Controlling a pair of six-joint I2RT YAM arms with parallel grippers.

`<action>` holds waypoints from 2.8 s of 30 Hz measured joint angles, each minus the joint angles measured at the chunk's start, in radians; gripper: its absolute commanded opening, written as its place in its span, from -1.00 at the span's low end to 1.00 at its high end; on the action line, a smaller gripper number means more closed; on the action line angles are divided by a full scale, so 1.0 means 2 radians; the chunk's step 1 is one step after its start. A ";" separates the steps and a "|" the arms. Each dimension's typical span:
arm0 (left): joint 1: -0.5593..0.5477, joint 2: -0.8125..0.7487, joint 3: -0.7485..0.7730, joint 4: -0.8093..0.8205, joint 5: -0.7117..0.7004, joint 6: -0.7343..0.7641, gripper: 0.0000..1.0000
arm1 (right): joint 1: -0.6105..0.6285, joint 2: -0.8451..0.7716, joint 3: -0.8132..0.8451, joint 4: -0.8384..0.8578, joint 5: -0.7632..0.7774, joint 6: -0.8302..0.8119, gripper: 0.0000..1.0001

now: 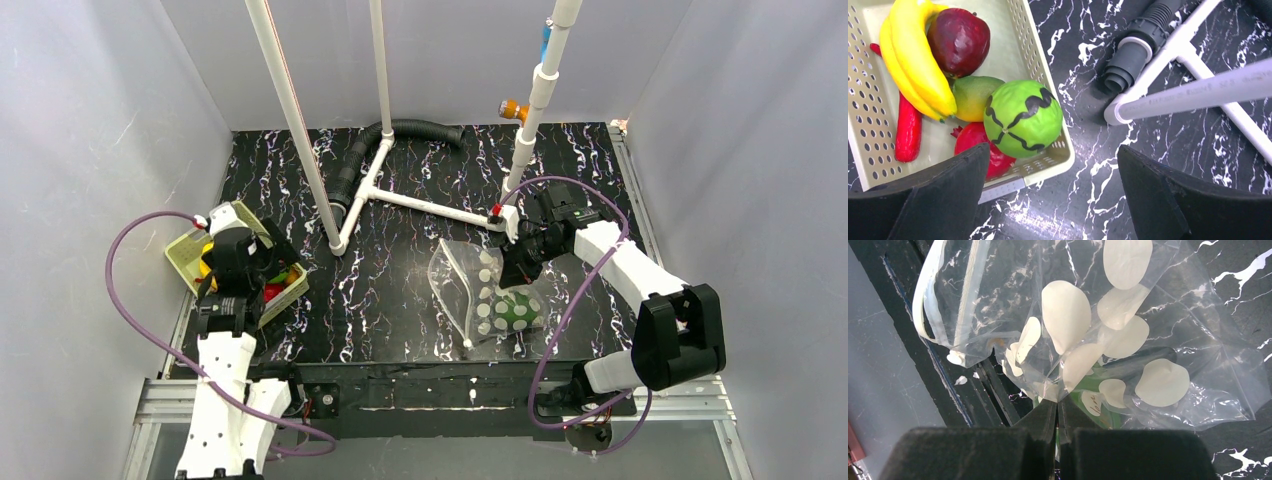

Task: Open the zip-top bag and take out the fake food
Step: Place the fake fruit in the bin, then pick up the fake vegetable from the zipper food storage bag.

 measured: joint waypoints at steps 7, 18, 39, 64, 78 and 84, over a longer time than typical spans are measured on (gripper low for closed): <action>0.002 -0.029 0.000 -0.025 0.150 0.014 0.75 | 0.000 0.002 0.000 -0.009 -0.008 -0.009 -0.87; -0.119 -0.118 -0.074 -0.012 0.408 -0.057 0.61 | 0.000 0.008 0.000 -0.022 -0.020 -0.026 -0.84; -0.582 0.158 -0.114 0.357 0.111 0.025 0.10 | -0.008 -0.014 0.033 -0.112 -0.125 -0.129 -0.74; -0.603 0.026 -0.160 0.409 0.077 0.107 0.10 | -0.008 -0.002 0.028 -0.072 -0.057 -0.082 -0.72; -0.578 0.172 -0.151 0.464 0.056 0.320 -0.06 | -0.010 0.000 0.028 -0.074 -0.063 -0.093 -0.35; -0.509 0.167 -0.160 0.493 0.110 0.362 -0.10 | -0.018 -0.012 0.028 -0.077 -0.068 -0.101 -0.26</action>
